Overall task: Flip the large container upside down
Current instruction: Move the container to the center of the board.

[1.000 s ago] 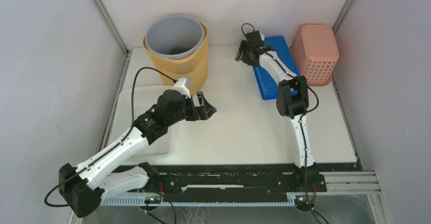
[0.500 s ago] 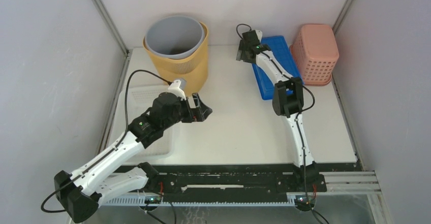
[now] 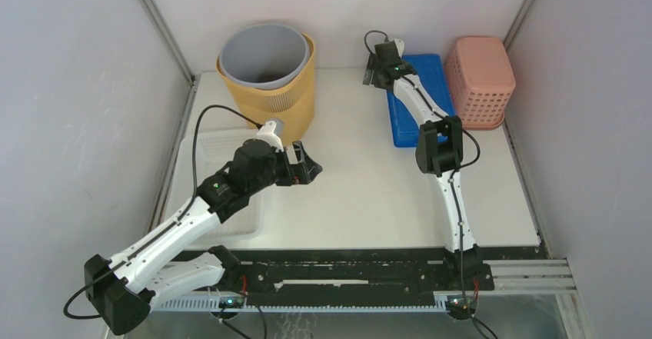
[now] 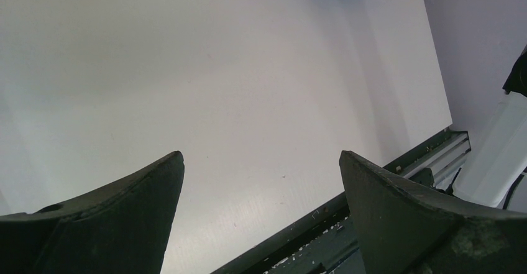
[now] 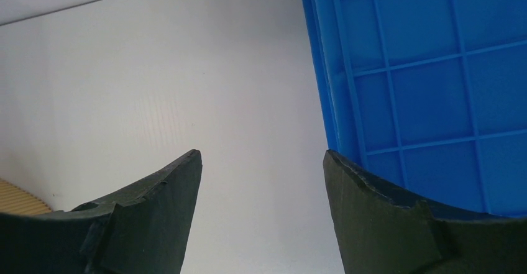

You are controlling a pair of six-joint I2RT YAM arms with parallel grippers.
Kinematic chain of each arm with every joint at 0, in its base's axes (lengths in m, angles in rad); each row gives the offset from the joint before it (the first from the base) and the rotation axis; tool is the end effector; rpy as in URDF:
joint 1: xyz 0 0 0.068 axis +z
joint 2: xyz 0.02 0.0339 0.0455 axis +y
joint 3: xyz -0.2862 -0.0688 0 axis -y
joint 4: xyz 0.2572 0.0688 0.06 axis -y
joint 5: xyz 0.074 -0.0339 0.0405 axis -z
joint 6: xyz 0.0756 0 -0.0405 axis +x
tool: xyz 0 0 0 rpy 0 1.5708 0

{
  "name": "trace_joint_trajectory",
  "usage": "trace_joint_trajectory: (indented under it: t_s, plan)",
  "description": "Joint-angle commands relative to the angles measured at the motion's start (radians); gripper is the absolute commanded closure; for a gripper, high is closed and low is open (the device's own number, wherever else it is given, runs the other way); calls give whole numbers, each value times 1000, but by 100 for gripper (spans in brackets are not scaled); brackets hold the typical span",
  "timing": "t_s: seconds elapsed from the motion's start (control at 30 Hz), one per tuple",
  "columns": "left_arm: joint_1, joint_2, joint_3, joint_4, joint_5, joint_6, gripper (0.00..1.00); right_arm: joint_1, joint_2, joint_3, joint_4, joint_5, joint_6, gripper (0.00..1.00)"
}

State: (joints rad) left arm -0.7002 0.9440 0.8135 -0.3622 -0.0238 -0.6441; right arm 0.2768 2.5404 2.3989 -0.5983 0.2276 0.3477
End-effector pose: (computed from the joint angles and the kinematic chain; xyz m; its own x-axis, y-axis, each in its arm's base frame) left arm 0.1898 -0.1576 0.3006 -0.6664 -0.2235 -0.7113 0.2851 0.8051 -0.5201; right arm 0.6089 0.1553 0.1990 -0.6458 0.1616 -0.7462 0.1214 0.9866 0.1087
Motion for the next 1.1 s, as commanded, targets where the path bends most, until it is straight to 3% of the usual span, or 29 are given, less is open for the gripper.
trace_joint_trajectory:
  t_s: [0.0,0.17,0.4,0.63,0.77,0.93,1.07]
  plan:
    - [0,-13,-1,16,-17,23,0,-25,-24,9,56,-7,-5,19]
    - [1,-12,40,-8,-38,49,0,-8,-117,-34,80,-107,-11,18]
    - [1,-80,145,-118,-122,91,0,39,-387,-285,117,-234,36,19]
    - [8,-200,167,-290,-233,89,0,91,-683,-682,163,-311,88,19]
    - [21,-213,144,-413,-365,56,0,112,-844,-933,238,-381,136,19]
    - [30,-211,57,-375,-454,29,0,173,-1002,-1183,272,-395,165,20]
    - [37,-109,49,-358,-486,26,0,226,-1111,-1312,279,-399,178,20]
